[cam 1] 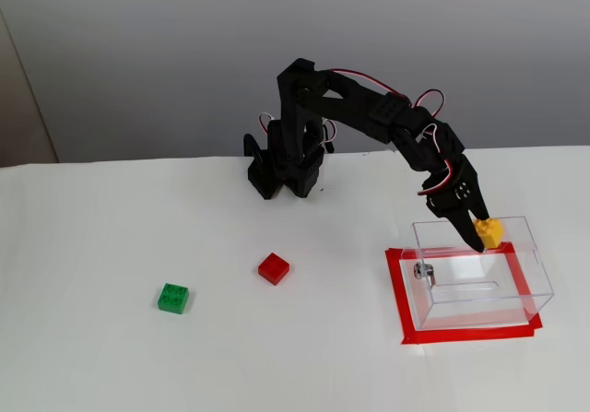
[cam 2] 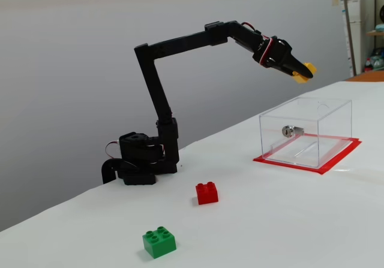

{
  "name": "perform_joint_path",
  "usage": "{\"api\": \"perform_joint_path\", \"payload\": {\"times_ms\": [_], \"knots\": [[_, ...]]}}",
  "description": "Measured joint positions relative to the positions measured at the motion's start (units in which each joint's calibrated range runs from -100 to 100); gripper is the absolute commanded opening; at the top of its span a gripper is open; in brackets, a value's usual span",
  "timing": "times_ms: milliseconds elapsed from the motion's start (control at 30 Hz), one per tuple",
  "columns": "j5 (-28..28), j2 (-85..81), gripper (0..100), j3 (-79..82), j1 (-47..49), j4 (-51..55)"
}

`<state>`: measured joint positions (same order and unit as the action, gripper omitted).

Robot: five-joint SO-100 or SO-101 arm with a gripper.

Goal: Pick the yellow lego brick and place it into the transparent box

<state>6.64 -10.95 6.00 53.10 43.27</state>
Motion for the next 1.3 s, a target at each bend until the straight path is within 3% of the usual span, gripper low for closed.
{"api": "perform_joint_path", "payload": {"times_ms": [133, 333, 433, 1300], "knots": [[0.0, 0.0, 9, 0.0, 0.0, 0.0], [0.1, 0.0, 26, 0.0, 0.0, 0.0], [0.3, 0.0, 28, 0.0, 0.0, 0.0], [0.5, 0.0, 25, -0.1, -1.0, 0.0]]}}
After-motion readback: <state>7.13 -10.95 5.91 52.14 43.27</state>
